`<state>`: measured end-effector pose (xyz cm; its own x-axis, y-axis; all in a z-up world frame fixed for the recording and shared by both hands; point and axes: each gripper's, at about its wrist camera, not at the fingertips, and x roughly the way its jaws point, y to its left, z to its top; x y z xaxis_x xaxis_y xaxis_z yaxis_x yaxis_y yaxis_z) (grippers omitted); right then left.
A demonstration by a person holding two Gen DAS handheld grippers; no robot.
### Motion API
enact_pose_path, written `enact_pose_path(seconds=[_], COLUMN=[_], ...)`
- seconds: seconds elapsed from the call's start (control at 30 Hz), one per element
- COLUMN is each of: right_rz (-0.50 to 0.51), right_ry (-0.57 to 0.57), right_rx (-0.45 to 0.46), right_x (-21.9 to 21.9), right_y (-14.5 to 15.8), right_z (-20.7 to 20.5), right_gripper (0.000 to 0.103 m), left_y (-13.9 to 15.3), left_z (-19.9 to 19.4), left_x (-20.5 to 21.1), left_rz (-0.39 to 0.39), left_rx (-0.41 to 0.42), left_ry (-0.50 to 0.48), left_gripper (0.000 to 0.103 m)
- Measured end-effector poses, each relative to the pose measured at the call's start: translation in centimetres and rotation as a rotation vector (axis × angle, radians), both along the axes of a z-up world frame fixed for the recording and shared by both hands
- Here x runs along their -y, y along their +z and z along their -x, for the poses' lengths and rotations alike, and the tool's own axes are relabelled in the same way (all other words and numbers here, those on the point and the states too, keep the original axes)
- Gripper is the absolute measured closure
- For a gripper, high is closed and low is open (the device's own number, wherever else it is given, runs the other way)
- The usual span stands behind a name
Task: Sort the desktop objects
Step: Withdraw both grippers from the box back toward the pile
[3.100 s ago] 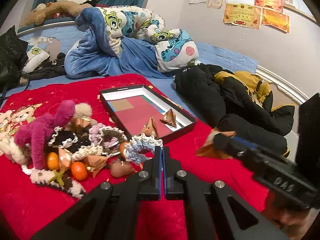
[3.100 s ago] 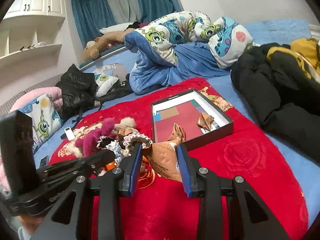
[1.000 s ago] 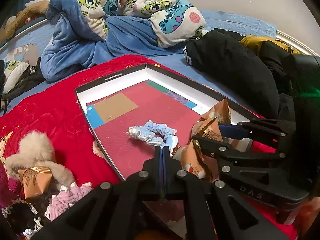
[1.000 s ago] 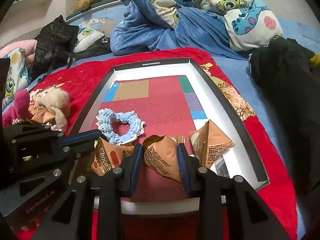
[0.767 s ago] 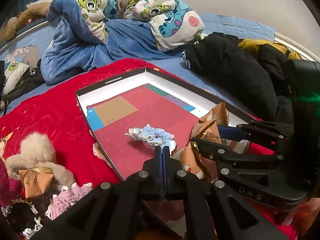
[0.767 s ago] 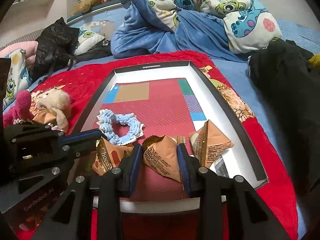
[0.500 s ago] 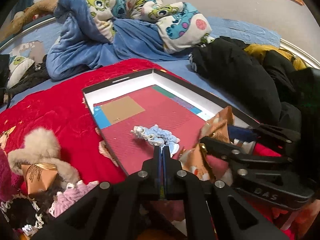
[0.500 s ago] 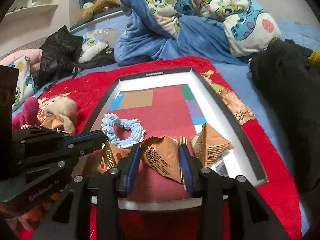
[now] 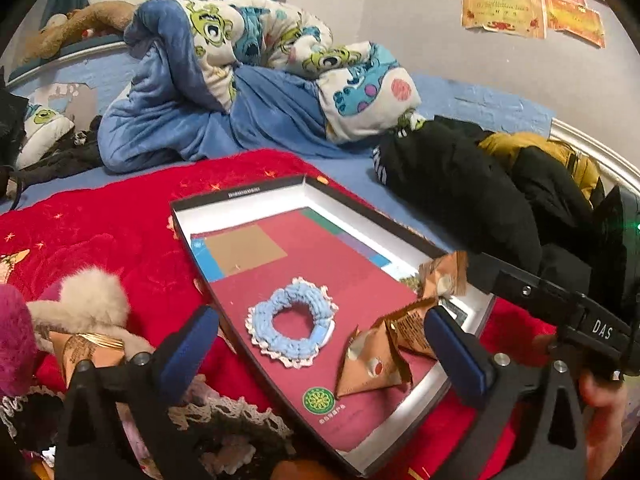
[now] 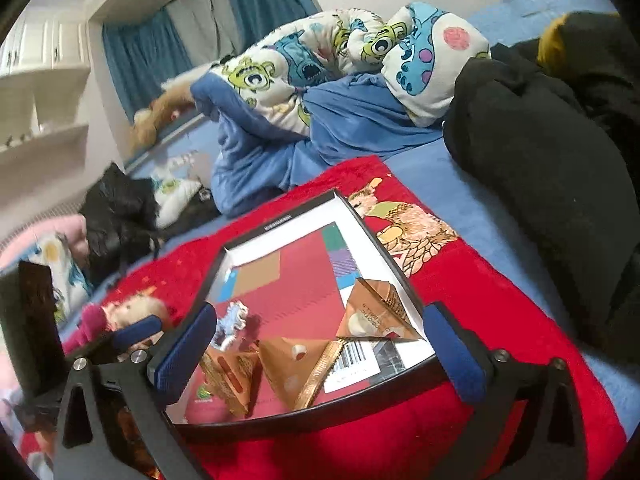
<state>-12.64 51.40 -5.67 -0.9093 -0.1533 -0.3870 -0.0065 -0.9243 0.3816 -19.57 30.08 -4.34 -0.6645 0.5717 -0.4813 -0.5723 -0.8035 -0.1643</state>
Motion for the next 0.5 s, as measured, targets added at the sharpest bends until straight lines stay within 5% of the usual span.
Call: enact_pose_path(seconds=[0.5], right_rz=[-0.049], right_ry=[-0.042], right_rx=[0.017], right_x=[0.7], right_y=[0.3], right_z=[-0.4], right_gripper=[0.0], left_y=[0.0], left_z=[-0.9], left_x=[-0.6], left_rz=[0.065], left_rx=[-0.035], left_ry=[0.028], left_gripper=[0.0])
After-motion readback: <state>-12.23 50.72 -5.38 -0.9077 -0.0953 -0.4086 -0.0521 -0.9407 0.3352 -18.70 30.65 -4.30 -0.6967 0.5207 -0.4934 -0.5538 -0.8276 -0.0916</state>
